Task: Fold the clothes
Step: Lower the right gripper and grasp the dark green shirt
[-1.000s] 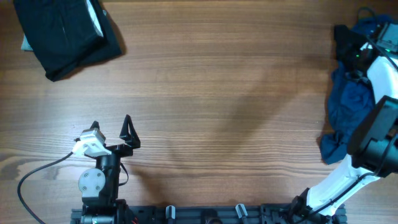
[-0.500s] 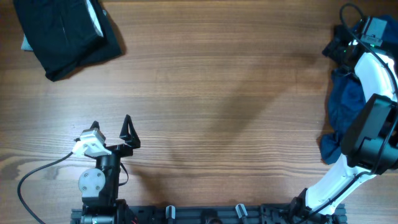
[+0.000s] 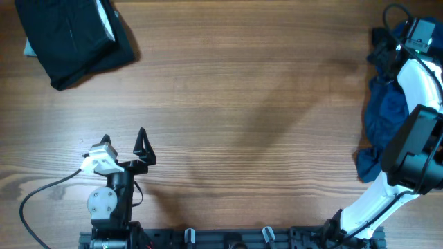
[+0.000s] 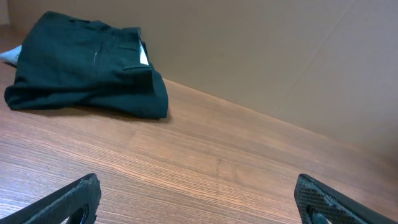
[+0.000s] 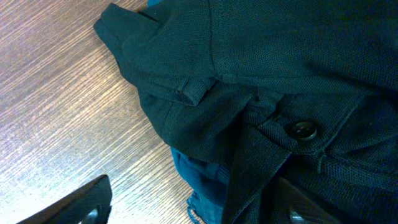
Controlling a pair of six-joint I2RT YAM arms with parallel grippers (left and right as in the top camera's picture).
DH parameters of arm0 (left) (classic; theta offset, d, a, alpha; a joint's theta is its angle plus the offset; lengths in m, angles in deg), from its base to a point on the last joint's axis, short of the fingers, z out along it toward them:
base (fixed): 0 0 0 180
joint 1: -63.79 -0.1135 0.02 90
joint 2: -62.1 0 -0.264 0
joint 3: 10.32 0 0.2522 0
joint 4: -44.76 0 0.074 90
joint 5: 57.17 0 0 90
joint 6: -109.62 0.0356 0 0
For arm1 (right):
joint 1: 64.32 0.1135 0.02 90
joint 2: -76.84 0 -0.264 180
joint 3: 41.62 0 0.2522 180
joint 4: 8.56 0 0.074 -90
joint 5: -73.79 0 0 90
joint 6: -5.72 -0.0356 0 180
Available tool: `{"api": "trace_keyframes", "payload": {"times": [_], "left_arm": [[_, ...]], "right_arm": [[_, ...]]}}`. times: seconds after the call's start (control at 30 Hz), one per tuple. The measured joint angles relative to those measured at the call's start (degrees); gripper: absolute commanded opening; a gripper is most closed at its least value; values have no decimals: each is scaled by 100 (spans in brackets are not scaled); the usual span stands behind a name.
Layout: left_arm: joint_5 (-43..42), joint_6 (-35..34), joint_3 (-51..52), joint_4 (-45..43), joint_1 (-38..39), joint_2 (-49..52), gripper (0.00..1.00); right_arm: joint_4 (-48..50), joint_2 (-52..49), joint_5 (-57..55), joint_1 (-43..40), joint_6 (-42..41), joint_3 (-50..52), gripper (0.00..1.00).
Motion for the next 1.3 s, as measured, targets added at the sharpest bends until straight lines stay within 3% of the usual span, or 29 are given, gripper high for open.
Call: {"api": "trace_keyframes", "payload": {"times": [0.33,0.53,1.03,1.3], "left_arm": [[0,0,0,0,0,0,100],[0,0,0,0,0,0,100],[0,0,0,0,0,0,100],[0,0,0,0,0,0,100]], "right_arm": [[-9,-267,-214,-68,-81,0,40],[-138,-267,-323,-238,-83,0,4],[-382,-144,-177,-435,-11,2,4],[-404,1414,920,-435,55,7,4]]}}
